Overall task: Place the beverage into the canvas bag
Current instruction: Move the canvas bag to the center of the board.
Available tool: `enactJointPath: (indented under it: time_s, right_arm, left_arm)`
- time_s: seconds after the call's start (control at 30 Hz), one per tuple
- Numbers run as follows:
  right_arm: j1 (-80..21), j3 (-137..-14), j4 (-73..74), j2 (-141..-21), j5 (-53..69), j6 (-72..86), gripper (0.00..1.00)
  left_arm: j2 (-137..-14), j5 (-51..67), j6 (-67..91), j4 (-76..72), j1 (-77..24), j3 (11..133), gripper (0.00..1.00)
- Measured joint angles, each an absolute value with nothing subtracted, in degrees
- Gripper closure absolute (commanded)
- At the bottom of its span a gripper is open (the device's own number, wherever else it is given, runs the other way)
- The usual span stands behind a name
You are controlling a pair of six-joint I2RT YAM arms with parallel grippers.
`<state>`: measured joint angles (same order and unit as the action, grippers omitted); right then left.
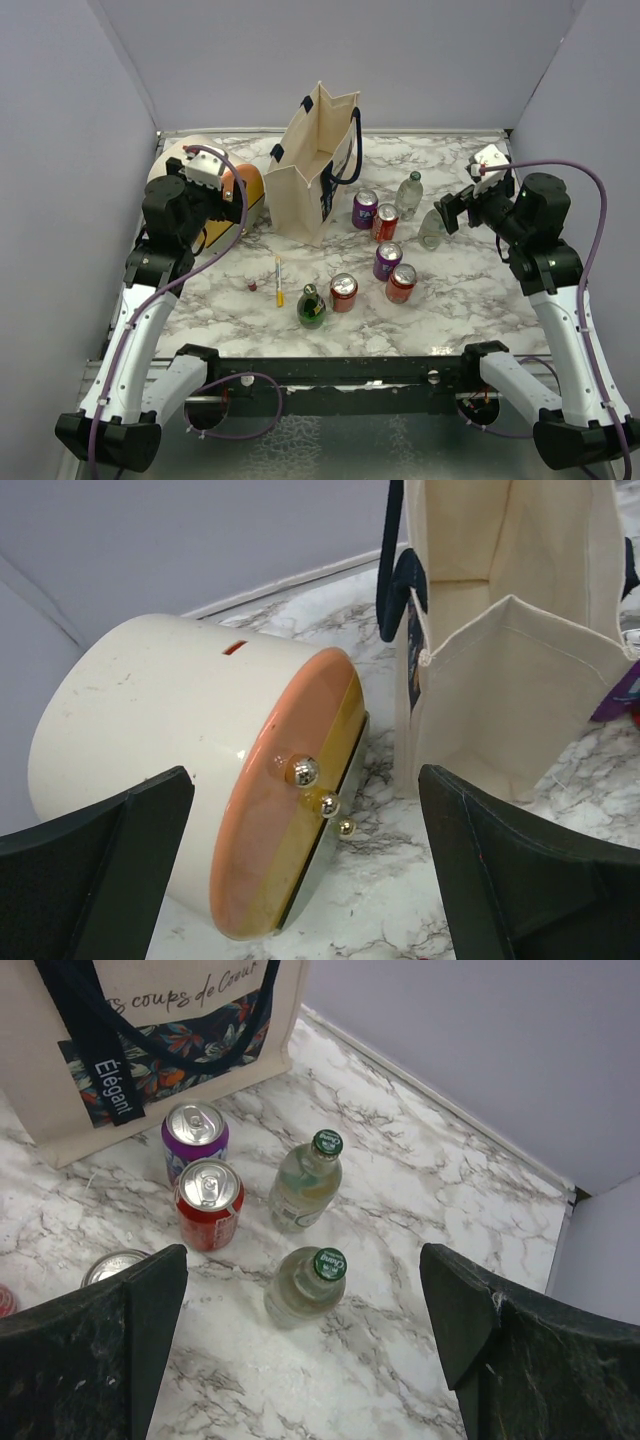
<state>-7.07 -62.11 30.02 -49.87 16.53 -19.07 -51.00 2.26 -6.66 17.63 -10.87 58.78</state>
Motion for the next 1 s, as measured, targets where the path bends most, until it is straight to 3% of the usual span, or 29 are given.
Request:
enactJointPath:
  time_s: [0.27, 0.6, 0.87, 1.0]
  right_arm:
    - [-7.1, -64.6, 30.0, -55.9, 24.1, -21.5, 0.01]
    - [-7.1, -60.5, 28.2, -56.6, 41.4, -25.5, 0.01]
    - [-7.1, -57.1, 26.4, -56.6, 45.1, -25.8, 0.01]
    - [-7.1, -57.1, 26.0, -56.2, 45.1, -25.5, 0.01]
  left_arm:
    - [-56.9, 8.4, -6.9, 19.2, -10.9, 64.5, 0.01]
    - [-78.4, 13.1, -3.5, 23.4, -11.3, 84.3, 0.09]
    - [-95.4, 15.4, 0.1, 28.1, -12.5, 99.0, 0.27]
    - [-102.8, 16.1, 1.6, 31.0, -12.9, 106.4, 0.40]
